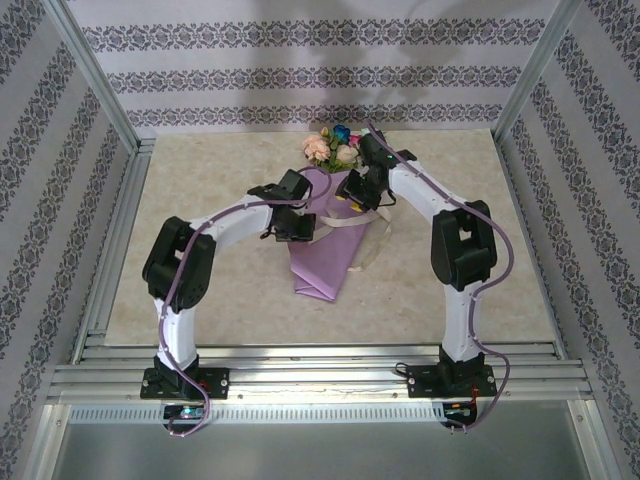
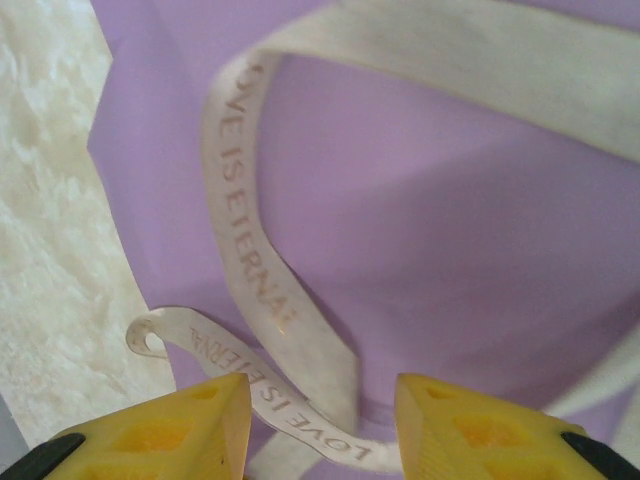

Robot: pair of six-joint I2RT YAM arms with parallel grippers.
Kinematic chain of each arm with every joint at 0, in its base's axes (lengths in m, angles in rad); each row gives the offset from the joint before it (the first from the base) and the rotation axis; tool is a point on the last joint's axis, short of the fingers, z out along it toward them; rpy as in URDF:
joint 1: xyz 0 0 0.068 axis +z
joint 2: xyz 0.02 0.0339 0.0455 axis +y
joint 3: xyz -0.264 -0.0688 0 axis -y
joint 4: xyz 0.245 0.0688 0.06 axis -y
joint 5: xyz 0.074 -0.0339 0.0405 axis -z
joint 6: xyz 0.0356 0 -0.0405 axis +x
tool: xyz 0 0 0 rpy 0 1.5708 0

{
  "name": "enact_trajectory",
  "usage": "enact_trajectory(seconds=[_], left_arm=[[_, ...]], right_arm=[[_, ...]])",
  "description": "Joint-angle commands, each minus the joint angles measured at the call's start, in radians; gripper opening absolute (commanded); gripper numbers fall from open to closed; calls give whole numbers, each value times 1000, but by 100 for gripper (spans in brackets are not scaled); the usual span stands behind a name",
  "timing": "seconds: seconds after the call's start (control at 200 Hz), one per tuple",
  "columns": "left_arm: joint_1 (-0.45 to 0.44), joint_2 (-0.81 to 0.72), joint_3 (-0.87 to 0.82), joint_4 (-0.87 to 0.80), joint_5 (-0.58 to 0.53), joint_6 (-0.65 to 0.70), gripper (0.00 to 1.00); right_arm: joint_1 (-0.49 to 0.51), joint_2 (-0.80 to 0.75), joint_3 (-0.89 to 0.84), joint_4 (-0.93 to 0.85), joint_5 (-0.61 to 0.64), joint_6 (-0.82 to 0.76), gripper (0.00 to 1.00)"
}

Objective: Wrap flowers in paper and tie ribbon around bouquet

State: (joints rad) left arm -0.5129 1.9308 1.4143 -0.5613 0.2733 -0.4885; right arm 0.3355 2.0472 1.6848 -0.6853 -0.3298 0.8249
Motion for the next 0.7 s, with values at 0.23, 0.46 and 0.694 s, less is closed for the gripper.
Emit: enact_trajectory(seconds=[0.23,0.46,0.694], left_arm=[[101,-255,-190,-84,-112,-34,0],[252,-388,-306,-187,-226,-55,0],[342,-420,-300,-311,-358,-167,0]], right_arm=[[-52,-144,-155,62,100,60,43],[-164,-160,-197,66,119,59,45],[-245,-71,-159,44,164,118,50]])
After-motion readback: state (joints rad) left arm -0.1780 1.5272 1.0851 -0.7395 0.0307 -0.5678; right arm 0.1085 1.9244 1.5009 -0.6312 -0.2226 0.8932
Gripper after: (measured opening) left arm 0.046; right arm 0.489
